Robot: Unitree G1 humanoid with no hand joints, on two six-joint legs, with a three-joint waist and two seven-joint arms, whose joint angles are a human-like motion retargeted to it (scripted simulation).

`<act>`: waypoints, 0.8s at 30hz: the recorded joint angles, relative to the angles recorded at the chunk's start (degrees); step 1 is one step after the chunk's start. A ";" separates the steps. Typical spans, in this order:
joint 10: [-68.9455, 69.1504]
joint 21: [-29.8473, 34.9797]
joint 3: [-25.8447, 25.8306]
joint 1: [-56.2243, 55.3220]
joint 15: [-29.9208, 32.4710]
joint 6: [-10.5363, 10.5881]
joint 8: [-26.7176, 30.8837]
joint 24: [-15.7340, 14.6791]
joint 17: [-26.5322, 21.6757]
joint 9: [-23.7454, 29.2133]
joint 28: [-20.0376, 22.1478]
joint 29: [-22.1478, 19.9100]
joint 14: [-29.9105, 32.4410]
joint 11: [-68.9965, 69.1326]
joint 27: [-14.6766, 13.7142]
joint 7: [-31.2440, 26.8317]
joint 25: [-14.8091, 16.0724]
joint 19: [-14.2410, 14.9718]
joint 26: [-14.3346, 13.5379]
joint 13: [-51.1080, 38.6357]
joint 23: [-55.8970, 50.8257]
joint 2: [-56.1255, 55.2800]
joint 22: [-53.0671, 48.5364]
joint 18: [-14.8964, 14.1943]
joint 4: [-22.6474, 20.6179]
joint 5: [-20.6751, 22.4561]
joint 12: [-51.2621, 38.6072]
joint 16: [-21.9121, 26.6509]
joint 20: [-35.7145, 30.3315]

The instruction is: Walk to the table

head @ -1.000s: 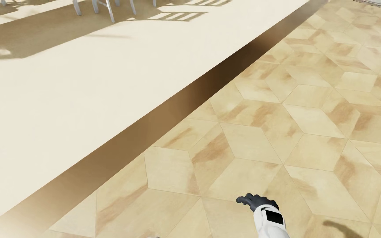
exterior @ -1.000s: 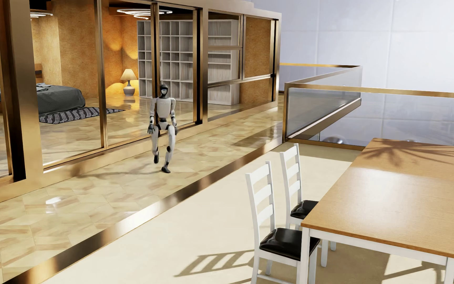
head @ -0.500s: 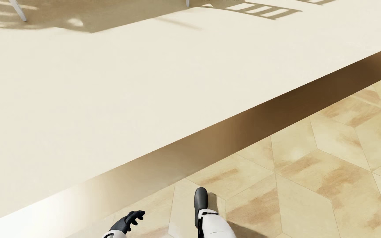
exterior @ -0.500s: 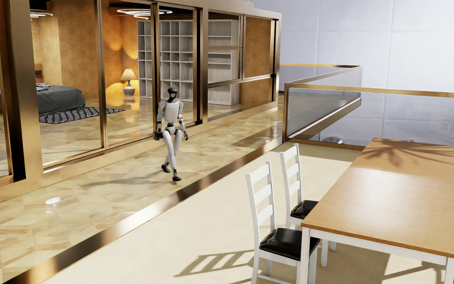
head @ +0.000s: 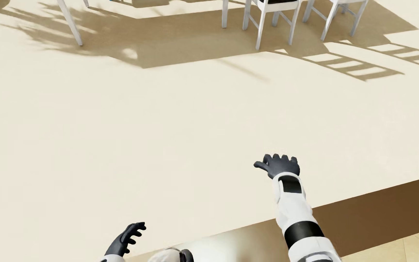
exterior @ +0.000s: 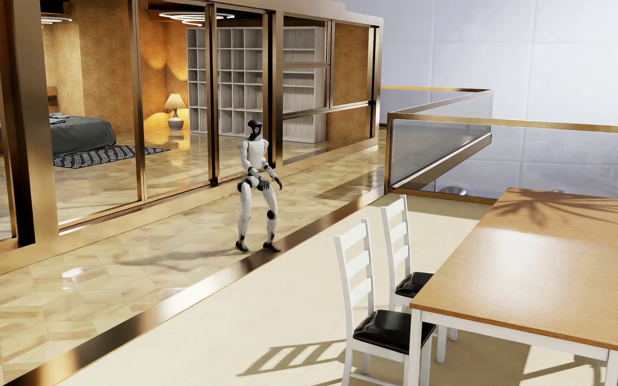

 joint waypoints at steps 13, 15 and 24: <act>-1.91 8.88 -1.28 10.38 18.77 -7.72 9.35 14.96 4.87 -0.43 -5.84 18.32 -11.64 56.45 10.48 12.60 -4.32 5.28 9.48 27.42 19.15 -11.51 21.49 7.30 -7.63 -12.77 7.59 -5.42 7.41; -5.17 11.20 -2.64 15.59 16.89 -8.57 11.13 18.54 4.09 -0.65 -6.47 17.91 -13.75 60.71 -0.07 9.71 -9.10 4.33 8.01 36.70 15.96 -21.94 23.12 6.38 -11.16 -12.53 4.08 -3.58 5.55; -16.99 -4.92 -8.30 37.25 15.76 -8.76 8.31 14.99 8.16 -1.87 -1.32 16.10 -21.59 -10.64 0.18 -3.04 -11.07 10.69 0.51 46.18 7.36 -34.77 14.34 3.01 -17.99 -8.40 -9.81 -0.36 -0.36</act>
